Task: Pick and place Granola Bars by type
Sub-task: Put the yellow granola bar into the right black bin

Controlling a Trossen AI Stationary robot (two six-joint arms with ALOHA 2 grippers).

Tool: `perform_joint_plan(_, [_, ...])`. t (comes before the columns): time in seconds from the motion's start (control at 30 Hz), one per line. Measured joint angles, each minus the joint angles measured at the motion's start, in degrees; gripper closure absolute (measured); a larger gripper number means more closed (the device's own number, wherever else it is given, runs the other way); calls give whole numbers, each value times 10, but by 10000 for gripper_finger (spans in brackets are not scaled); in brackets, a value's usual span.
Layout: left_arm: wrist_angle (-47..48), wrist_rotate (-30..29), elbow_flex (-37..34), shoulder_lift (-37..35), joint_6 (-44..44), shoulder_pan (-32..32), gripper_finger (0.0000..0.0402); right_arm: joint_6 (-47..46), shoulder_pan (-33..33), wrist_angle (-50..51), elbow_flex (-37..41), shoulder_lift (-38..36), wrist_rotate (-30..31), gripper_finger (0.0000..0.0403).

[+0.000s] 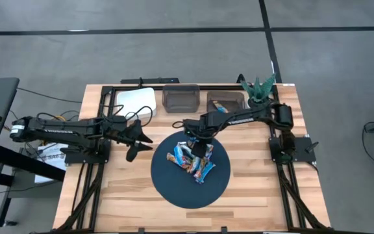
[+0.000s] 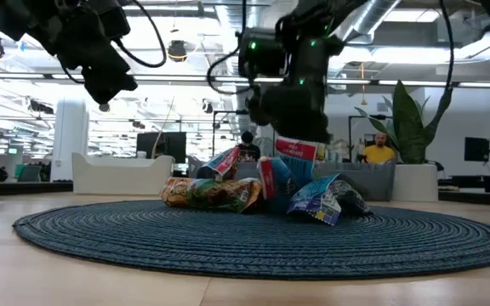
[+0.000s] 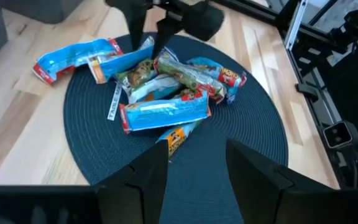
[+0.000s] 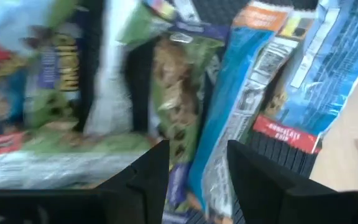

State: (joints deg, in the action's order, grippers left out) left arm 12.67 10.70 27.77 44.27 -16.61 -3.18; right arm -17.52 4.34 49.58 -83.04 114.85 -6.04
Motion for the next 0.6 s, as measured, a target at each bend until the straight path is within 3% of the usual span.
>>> perform_joint_plan(0.2, [-2, -6, 0, 0, -5, 0, 248, 0, 15, -12, 0, 7, 3, 271])
perform_joint_plan(0.6, [-2, -5, 0, 0, -12, 0, 249, 0, 13, -21, 0, 7, -7, 371])
